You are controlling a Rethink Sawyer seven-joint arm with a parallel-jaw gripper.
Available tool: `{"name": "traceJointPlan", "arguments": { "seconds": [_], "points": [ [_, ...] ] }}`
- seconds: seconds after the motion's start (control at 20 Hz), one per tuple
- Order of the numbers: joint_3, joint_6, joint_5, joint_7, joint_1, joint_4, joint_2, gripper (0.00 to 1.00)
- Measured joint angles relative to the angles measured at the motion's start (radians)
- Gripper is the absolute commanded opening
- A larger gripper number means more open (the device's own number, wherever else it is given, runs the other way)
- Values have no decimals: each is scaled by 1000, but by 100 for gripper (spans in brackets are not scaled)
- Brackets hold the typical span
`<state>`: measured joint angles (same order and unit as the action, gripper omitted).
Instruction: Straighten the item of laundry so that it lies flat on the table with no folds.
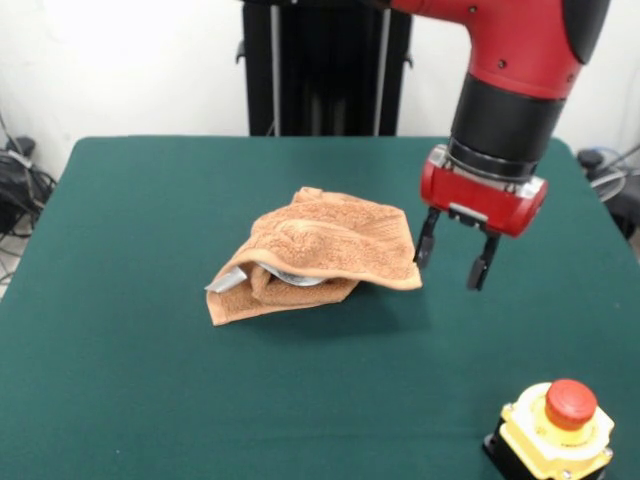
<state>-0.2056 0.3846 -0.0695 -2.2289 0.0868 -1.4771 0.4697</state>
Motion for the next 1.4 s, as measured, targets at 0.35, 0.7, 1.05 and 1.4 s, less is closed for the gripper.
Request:
{"name": "traceJointPlan", "arguments": {
  "seconds": [0.35, 0.7, 1.05, 1.4],
  "points": [
    [-1, 0, 16, 0, -9, 0, -6, 100],
    [-1, 0, 54, 0, -20, 0, -29, 100],
    [-1, 0, 68, 0, -45, 0, -58, 100],
    [-1, 0, 67, 0, -80, 1, -89, 100]
  ]
}}
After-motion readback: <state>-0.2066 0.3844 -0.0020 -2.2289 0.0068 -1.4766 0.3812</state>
